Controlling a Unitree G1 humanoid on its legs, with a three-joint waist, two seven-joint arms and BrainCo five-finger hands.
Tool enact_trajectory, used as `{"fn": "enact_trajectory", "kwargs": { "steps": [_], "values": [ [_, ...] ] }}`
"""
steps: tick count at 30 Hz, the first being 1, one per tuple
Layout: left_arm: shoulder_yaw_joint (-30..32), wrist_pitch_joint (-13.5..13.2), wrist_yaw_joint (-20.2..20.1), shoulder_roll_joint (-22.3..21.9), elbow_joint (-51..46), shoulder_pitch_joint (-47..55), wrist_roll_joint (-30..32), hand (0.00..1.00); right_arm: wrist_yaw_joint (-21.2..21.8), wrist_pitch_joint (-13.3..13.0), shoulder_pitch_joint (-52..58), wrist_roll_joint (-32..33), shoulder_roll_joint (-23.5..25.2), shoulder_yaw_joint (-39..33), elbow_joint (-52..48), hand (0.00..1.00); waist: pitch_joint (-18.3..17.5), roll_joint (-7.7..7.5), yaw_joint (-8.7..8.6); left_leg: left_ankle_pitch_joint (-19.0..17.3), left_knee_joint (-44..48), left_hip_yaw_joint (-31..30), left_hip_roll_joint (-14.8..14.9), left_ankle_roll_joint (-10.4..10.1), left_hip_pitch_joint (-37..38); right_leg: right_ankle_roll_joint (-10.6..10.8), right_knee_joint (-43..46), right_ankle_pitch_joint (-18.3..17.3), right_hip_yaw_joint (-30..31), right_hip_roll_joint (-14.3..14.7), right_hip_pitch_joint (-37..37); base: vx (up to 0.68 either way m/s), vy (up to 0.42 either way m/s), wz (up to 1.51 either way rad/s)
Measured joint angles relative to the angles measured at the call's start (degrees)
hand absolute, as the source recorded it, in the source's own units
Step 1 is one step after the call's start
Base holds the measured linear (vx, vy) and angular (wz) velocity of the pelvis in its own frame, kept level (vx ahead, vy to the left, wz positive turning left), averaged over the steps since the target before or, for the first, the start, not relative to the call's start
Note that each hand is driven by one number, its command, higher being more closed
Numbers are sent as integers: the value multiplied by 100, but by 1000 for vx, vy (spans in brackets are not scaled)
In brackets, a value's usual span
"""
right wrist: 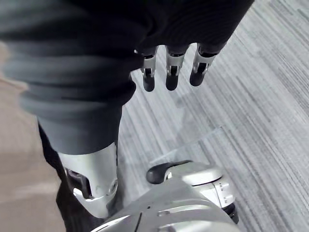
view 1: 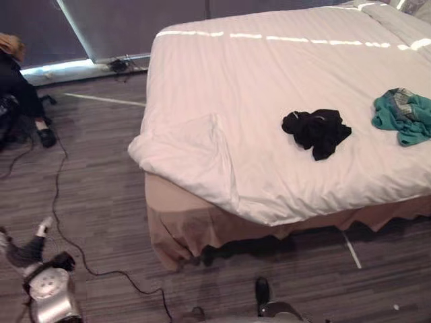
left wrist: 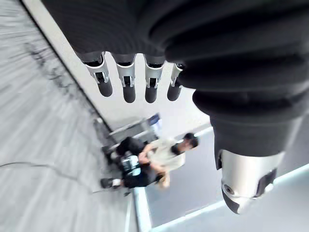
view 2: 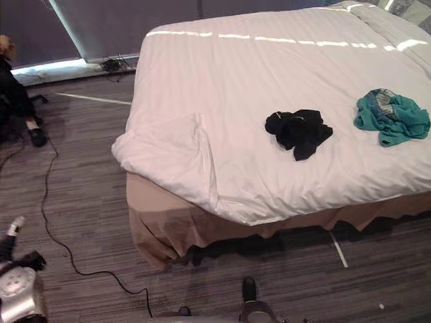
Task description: Tidy the bed and pick cloth on bed and put in laundry
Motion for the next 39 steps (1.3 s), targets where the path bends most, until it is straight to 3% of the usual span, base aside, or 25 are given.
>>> {"fn": "enact_trajectory", "kwargs": {
  "steps": [4,8,12,13,18,19,25,31,34,37,39],
  "values": [
    [-394,-88,106,419,-126,-544,29,0,5,-58,-5,37,-12,-51,-168,0,-20,36,-6,-2,-2,23,14,0,-17,7,-4,16,14,19,-32,-59,3,-5],
    [-1207,-96,114,634,-342,-1275,374,0,13,-141,-45,73,-20,-97,-317,0,42,-53,-53,22,59,193,-32,-32,-454,14,-1,164,223,18,-552,-73,-7,-24],
    [-2218,-54,39,795,-236,-2474,748,0,17,-133,-324,198,-9,-88,-322,0,459,-253,-118,64,236,411,-76,-90,-960,2,2,399,485,-7,-1119,-85,-21,-31],
    [-2733,42,-31,891,38,-3037,950,0,13,-155,-448,260,-7,-52,-336,0,578,-330,-216,64,319,441,-80,-90,-1223,-38,2,484,550,-9,-1366,-75,-34,-17],
    [-3572,276,-155,979,1069,-4318,1345,0,-3,-217,-749,426,-9,115,-440,0,1020,-385,-416,68,475,590,-75,-97,-1553,-44,4,620,709,16,-1744,-25,-11,-20],
    [-3839,325,-194,1003,1520,-4831,1440,100,-5,-222,-800,461,-5,214,-490,0,1190,-391,-428,68,518,635,-69,-98,-1647,-42,5,648,765,21,-1834,-9,8,-12],
    [-4525,593,-462,1261,2952,-5937,2199,100,-75,-385,-933,710,-9,431,-677,0,1576,-470,-551,35,680,741,-54,-62,-1841,-8,6,682,840,19,-2022,-13,33,-4],
    [-4495,635,-841,1347,3102,-5951,2982,100,-127,-470,-917,906,-20,526,-987,0,1576,-471,-404,-235,1049,943,60,-19,-1903,42,63,675,986,61,-1992,-19,46,-17],
    [-4368,579,-1044,1390,3070,-5569,3143,100,-123,-473,-910,953,-92,504,-1113,0,1570,-462,-398,-297,1119,944,74,11,-1735,72,68,650,962,57,-1777,-17,36,-1],
    [-3746,518,-1170,1455,2644,-4499,3159,100,-120,-448,-904,957,-262,245,-1120,0,1550,-427,-388,-298,1075,1013,88,12,-1347,85,129,560,933,56,-1432,-14,16,2],
    [-3176,526,-1171,1475,1998,-3394,3097,100,-129,-408,-780,956,-440,-109,-1222,0,1349,-357,-353,-297,990,985,82,12,-1214,61,176,499,852,41,-1323,-33,-1,15]
  ]
}}
